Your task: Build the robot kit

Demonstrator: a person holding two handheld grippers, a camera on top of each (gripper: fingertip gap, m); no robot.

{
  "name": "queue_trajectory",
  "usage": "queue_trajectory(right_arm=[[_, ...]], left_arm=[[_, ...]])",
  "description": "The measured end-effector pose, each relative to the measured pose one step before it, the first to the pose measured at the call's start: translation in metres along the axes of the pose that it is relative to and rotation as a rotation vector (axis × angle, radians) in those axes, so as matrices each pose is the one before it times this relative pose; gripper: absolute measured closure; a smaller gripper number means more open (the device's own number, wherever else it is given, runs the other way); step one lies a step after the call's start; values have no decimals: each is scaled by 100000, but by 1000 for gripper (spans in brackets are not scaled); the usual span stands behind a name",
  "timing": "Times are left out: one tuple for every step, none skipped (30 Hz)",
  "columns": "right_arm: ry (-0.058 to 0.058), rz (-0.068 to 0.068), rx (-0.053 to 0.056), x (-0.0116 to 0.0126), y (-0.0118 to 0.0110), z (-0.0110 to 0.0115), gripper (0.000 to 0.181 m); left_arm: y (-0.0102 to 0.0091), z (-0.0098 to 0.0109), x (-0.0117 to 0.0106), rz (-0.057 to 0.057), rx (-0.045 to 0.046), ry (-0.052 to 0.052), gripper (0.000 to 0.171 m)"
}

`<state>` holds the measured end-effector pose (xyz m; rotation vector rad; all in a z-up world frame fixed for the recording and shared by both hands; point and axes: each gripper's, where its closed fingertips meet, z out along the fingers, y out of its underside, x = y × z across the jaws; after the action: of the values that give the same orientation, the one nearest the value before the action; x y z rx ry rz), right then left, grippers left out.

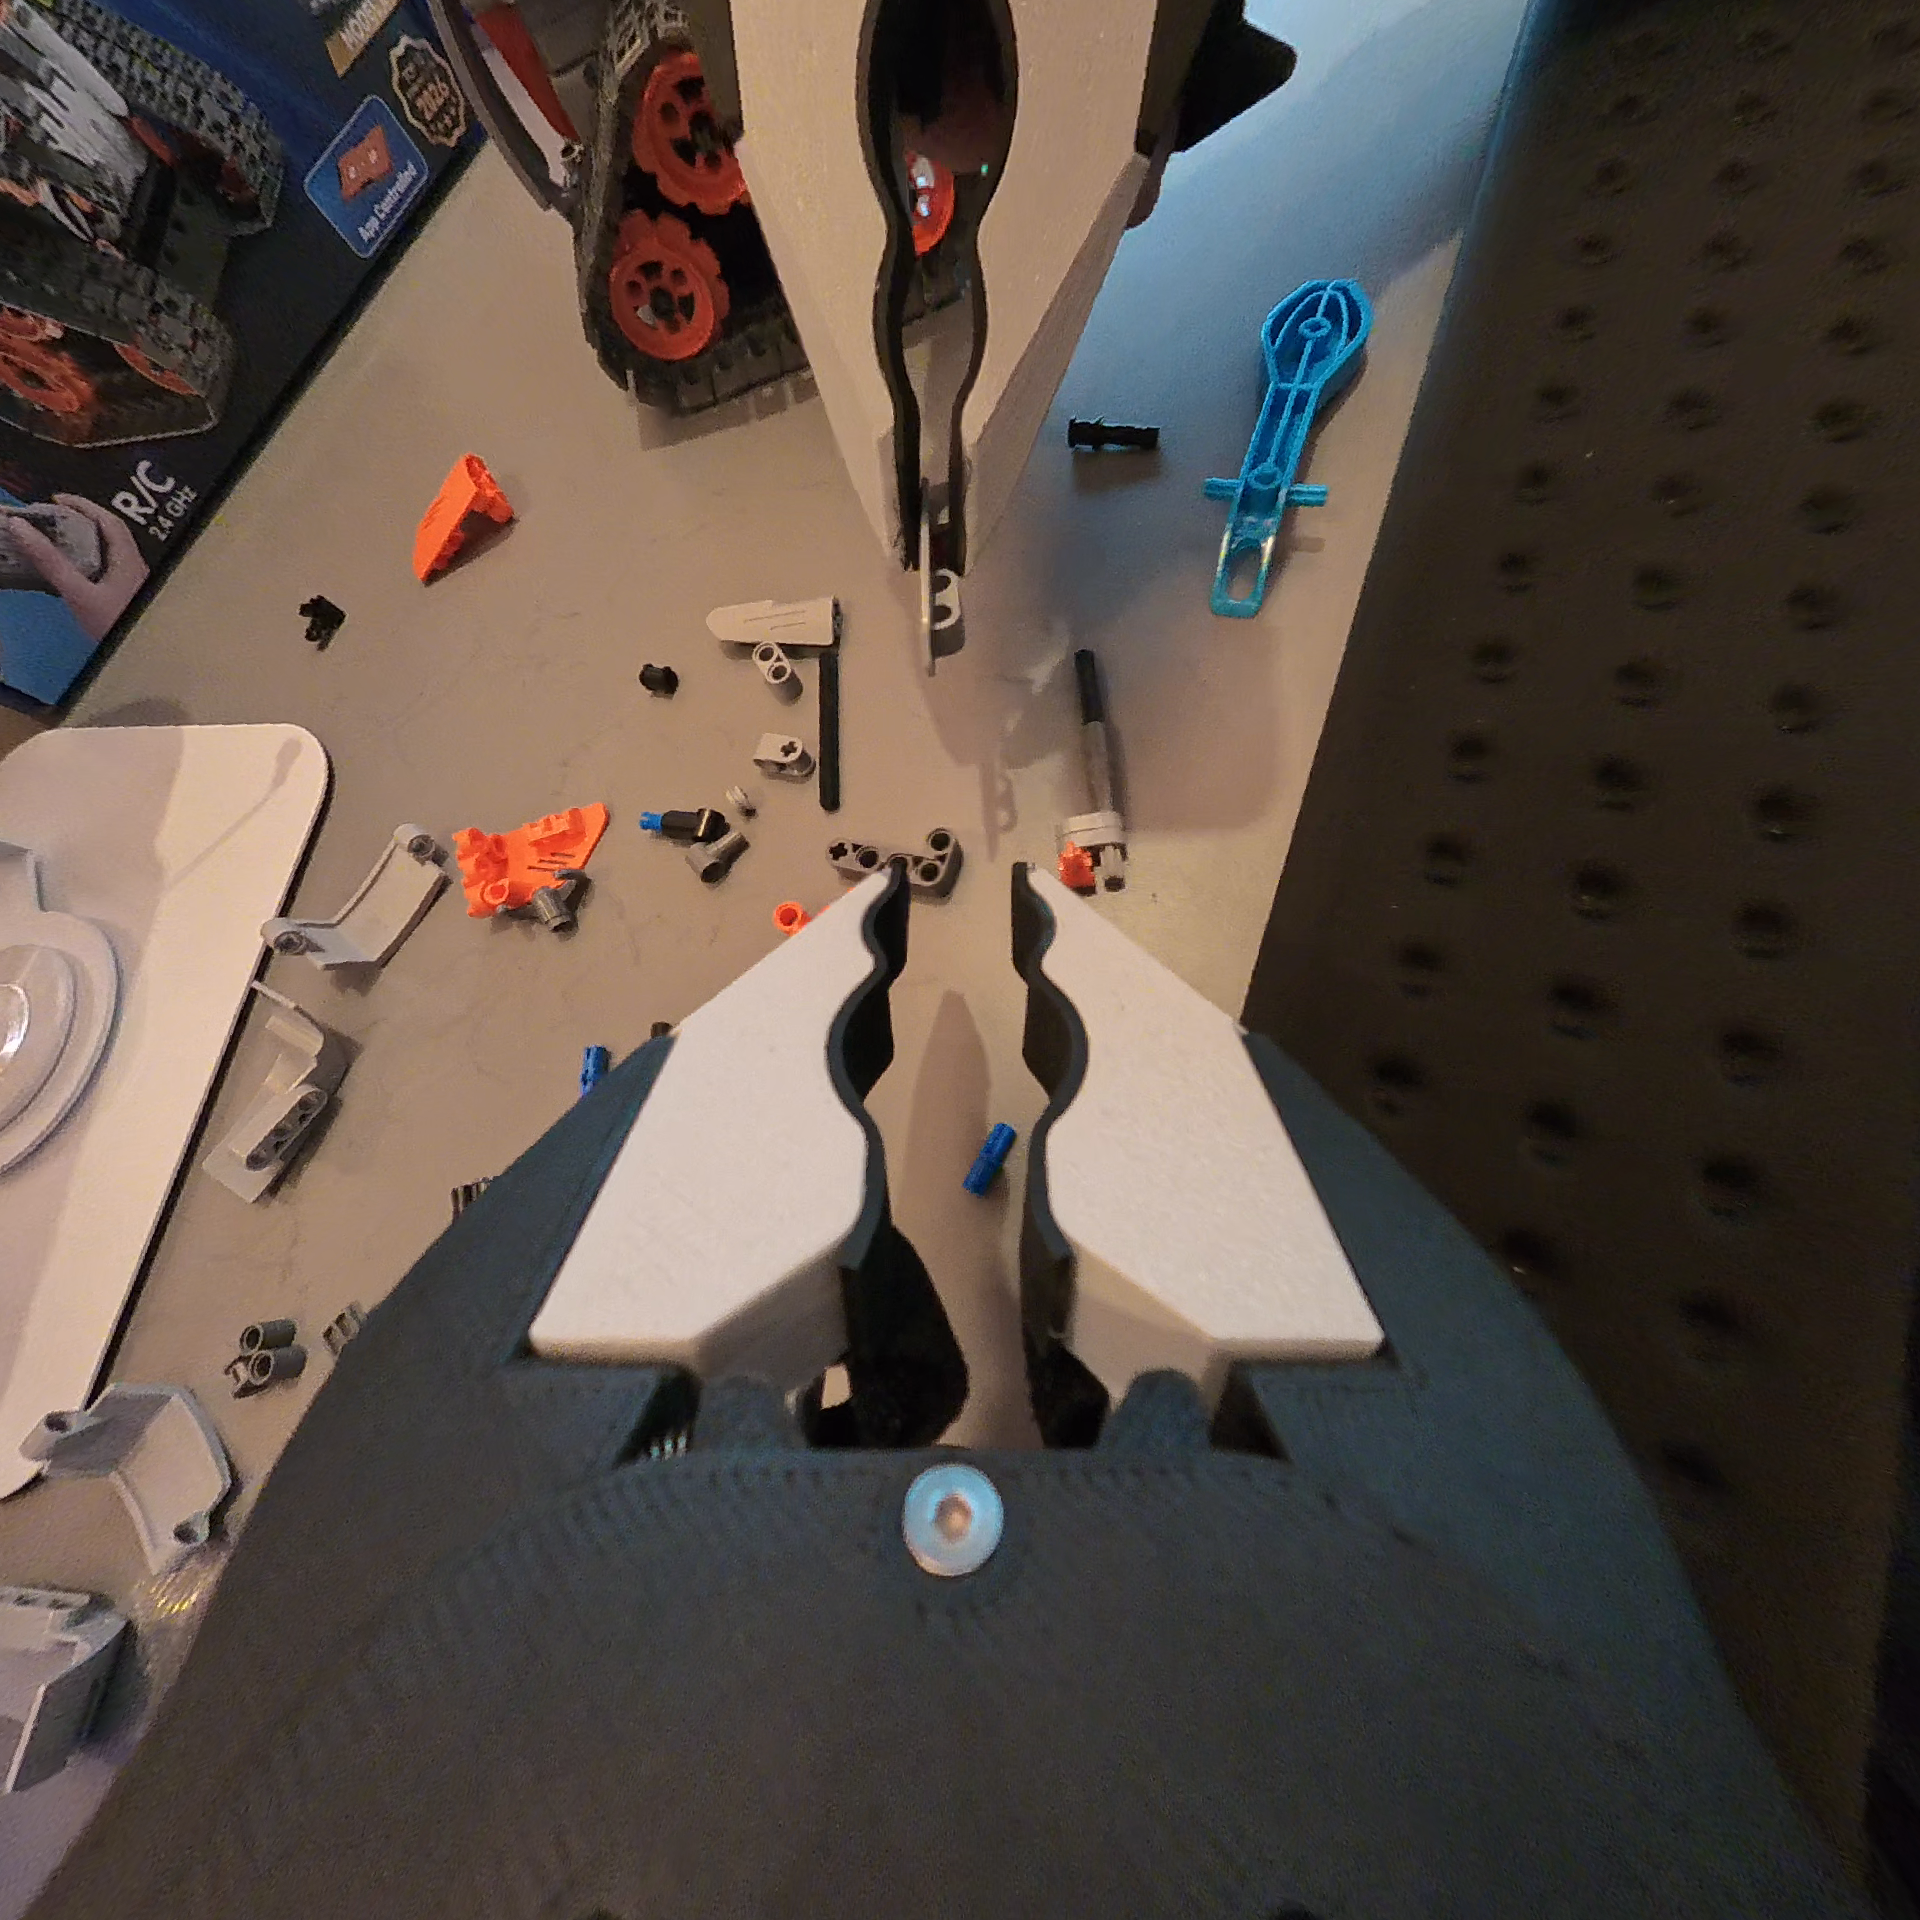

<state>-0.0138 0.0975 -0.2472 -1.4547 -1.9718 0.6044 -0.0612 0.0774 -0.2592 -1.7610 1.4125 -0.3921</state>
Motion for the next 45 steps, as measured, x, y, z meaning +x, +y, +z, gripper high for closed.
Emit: queue_trajectory(right_arm=[[42, -769, -891, -106, 21, 44, 177], [242, -723, -953, -69, 23, 59, 177], [-134, -695, -700, -138, -34, 62, 177], [-342, -606, -515, -153, -55, 88, 177], [-177, -509, -468, -119, -51, 99, 177], [-194, -401, -472, -97, -49, 119, 177], [-365, -335, -483, -97, -38, 104, 177], [-429, -210, -370, -88, -37, 91, 177], [-536, -61, -245, -90, -61, 84, 178], [-738, -39, -332, -126, -30, 86, 178], [-534, -87, -314, -92, -33, 102, 178], [-377, 30, -172, -71, -44, 119, 178], [-691, 171, -292, -116, -19, 132, 178], [-646, -28, -250, -146, -28, 137, 177], [-328, -143, 160, -100, -100, 123, 178], [-556, 82, 547, -115, -161, 98, 177], [-633, 34, 830, -121, -211, 75, 177], [-298, -107, 802, -63, -212, 53, 177], [-64, -218, 638, -25, -182, 36, 177], [-38, -177, 676, -15, -190, 3, 177], [76, -134, 1015, -6, -236, -30, 177], [222, -221, 777, -5, -191, -36, 177], [488, -328, 6, 37, -34, -39, 177], [1130, 32, 393, 166, -40, -66, 177], [1098, 1032, 1244, 229, -114, -149, 177], [415, 1383, 1234, 173, -95, -250, 175], [486, 943, 300, 166, 50, -320, 171], [1216, 863, -507, 271, 211, -356, 168], [1420, 1397, -599, 306, 230, -368, 165], [1011, 1795, 70, 236, 144, -366, 162], [1140, 1795, 888, 219, -9, -343, 163], [888, 1577, 741, 150, -23, -267, 164], [29, 1049, 6, -38, 46, -156, 164], [434, 516, 111, -25, -21, -57, 163], [933, 480, 504, 55, -109, 35, 163], [901, 608, 391, 65, -115, 85, 163], [1025, 467, 520, 111, -128, 80, 163], [988, 527, 772, 139, -136, 49, 165], [792, 628, 591, 140, -84, 17, 166], [785, 287, 189, 137, -3, 1, 170], [815, -40, 421, 115, -28, -37, 171], [991, 73, 1068, 140, -130, -69, 172], [792, 178, 1065, 127, -129, -82, 172], [487, -59, 1013, 83, -127, -87, 173], [520, -394, 775, 70, -107, -71, 173]], left_arm=[[43, -55, 58, 242, 11, -64, 156], [60, -45, 145, 358, -190, 230, 157], [15, -51, 137, 385, 224, 139, 157], [-31, -35, 118, 344, 594, -60, 157], [-58, -33, 139, 383, 724, 123, 157], [-43, -10, 188, 646, 535, 413, 157], [-60, 22, 108, 656, 357, 20, 157], [-84, 28, 55, 505, 312, -69, 157], [-106, 53, 36, 431, 279, -88, 157], [-137, 35, 35, 569, 380, 54, 156], [-189, 20, -86, 635, 723, -658, 156], [-205, 2, -87, 462, 864, -578, 157], [-183, 13, -10, 366, 676, -64, 157], [-195, 16, 2, 559, 799, -98, 157], [-153, 59, 68, 575, 592, 197, 157], [-157, 84, 200, 822, 532, 714, 158], [-141, 117, 181, 818, 295, 443, 158], [-104, 134, 98, 931, 0, -118, 159], [-47, 137, 11, 1113, -251, -646, 159], [28, 142, 62, 969, -663, -246, 159], [0, 124, 38, 911, -359, -411, 161], [61, 120, 38, 1093, -651, -395, 166], [73, 53, 3, 1253, -754, -618, 166], [-120, -53, -49, 735, 611, -740, 167], [-116, -76, -118, -348, 571, -661, 168], [-7, -95, -219, -480, 253, -889, 168], [-22, -123, -288, -741, 412, -1046, 168], [-153, -168, -248, -1094, 1205, -695, 168], [-223, -187, -169, -1311, 1274, -320, 168], [-199, -160, -256, -943, 894, -1173, 169], [-103, -115, -369, -717, 231, -2045, 169], [-52, -73, -263, -761, 62, -1347, 169], [-132, -61, -97, -471, 630, -467, 169], [-128, -24, 47, -272, 529, 162, 169], [-130, 2, -18, -183, 379, -467, 169], [-112, 38, 0, -86, 301, -381, 169], [-173, 30, 77, 233, 548, -133, 169], [-158, 33, 128, 390, 351, 93, 169], [-85, 48, 3, 369, -58, -759, 169], [-68, 30, -13, 285, -55, -779, 169], [-121, 36, 57, -50, 447, -256, 169], [-103, 14, -5, -377, 495, -520, 169], [-117, 4, -77, -543, 674, -780, 169], [-114, -5, -10, -613, 636, -218, 169], [-106, 1, 22, -129, 635, 48, 169]])
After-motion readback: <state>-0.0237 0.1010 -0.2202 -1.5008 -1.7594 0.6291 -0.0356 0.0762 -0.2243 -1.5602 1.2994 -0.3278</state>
